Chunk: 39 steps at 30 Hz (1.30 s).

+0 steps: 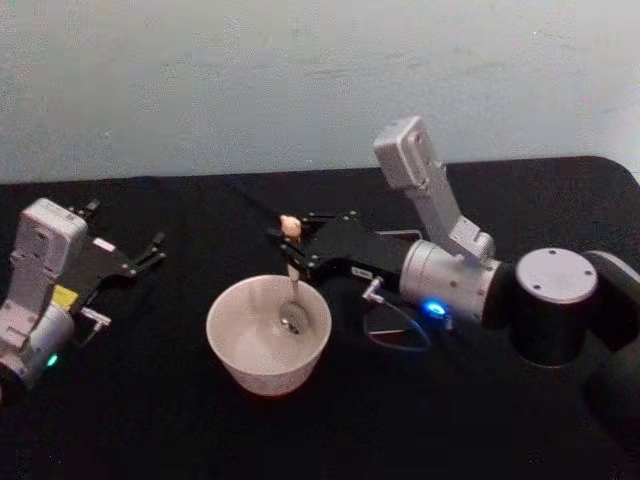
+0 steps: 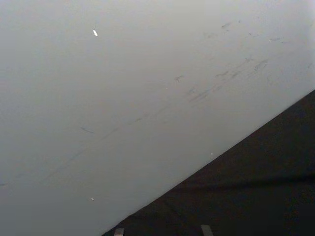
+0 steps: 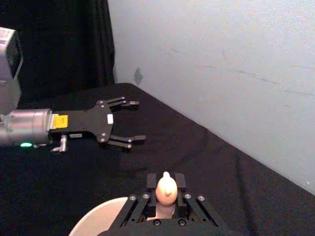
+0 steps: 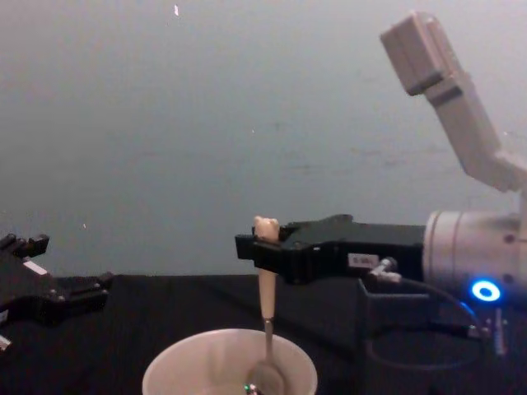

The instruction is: Pick up the stirring spoon with one hand, stir inside the cup, then place it back in its original position.

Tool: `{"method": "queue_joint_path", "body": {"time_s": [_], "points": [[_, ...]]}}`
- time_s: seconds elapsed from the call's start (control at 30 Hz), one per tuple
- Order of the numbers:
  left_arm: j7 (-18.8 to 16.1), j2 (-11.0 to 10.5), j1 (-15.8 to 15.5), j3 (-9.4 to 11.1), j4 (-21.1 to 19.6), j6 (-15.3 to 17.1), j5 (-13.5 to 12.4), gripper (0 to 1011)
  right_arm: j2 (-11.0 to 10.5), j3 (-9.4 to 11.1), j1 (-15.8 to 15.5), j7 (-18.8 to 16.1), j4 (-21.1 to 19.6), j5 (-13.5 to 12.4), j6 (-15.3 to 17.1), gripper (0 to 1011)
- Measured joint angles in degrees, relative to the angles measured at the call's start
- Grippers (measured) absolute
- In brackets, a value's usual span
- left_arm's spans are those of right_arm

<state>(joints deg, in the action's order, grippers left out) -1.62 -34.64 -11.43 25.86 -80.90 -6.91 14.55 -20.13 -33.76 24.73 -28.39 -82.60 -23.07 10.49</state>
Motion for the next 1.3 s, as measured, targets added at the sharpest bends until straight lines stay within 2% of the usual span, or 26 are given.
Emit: {"method": "queue_joint_path", "body": {"time_s": [0.3,0.47,0.7,1.07,1.3], "points": [[0.0,0.0,0.0,0.0,0.0,0.0,0.0,1001,-2.9,0.3,-3.1,-1.5,-4.5,-1.5,0.9,214],[0.0,0.0,0.0,0.0,0.0,0.0,0.0,1001,-3.6,-0.1,-4.0,-2.0,-6.1,-2.2,1.3,214],[0.0,0.0,0.0,0.0,0.0,0.0,0.0,1002,-3.5,-0.3,-4.0,-1.7,-7.1,-3.5,1.9,214],[0.0,0.0,0.0,0.0,0.0,0.0,0.0,1001,-2.8,-0.5,-3.1,-0.5,-6.8,-3.9,2.0,214],[0.0,0.0,0.0,0.0,0.0,0.0,0.0,1001,-2.8,0.4,-2.7,0.4,-7.1,-4.8,2.1,214]]}}
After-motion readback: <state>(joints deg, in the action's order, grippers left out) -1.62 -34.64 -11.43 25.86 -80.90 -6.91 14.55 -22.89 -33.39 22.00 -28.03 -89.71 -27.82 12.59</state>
